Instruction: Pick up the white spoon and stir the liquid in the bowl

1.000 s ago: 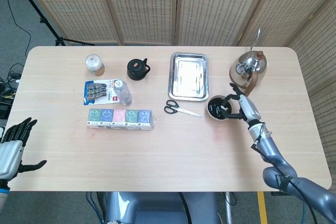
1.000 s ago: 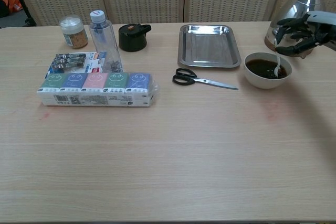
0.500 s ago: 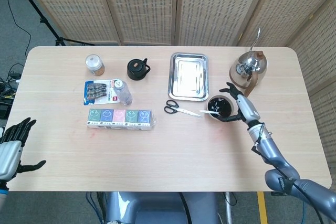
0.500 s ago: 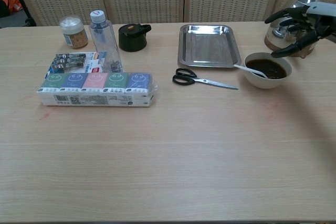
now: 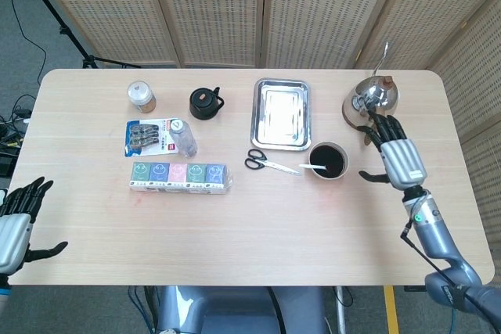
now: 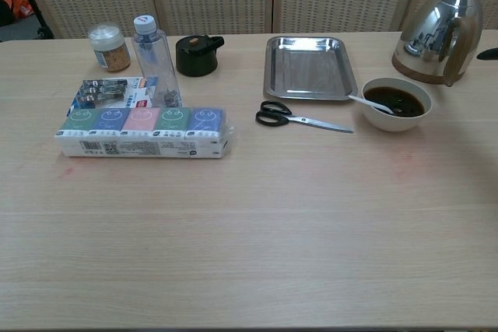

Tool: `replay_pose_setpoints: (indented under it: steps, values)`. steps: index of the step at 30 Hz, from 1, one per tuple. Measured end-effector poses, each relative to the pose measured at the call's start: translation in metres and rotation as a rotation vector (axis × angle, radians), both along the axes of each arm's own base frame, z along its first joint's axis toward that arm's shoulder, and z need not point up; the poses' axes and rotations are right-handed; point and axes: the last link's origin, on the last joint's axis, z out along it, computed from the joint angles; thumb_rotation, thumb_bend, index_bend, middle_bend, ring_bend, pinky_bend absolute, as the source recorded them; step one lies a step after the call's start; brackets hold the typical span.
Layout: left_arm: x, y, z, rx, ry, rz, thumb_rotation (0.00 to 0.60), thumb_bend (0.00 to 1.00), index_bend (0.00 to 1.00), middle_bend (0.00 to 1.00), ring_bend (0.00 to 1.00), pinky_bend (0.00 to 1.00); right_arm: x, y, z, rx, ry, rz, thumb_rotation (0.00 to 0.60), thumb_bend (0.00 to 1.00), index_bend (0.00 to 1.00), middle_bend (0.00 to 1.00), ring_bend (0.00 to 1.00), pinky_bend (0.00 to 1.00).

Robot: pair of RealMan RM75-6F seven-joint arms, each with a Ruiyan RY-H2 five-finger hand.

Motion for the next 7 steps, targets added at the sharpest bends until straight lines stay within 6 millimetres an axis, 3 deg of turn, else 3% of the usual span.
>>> replay_pose_setpoints:
  steps: [7]
  values:
    - [0.0, -0.007, -0.002, 0.01, 0.013, -0.011, 0.6, 0.0, 0.0, 0.0, 0.0, 0.0, -0.03, 0.064, 0.018, -0.13, 0.153, 0.064, 0.6, 0.0, 0.16, 0.0, 0.0, 0.0]
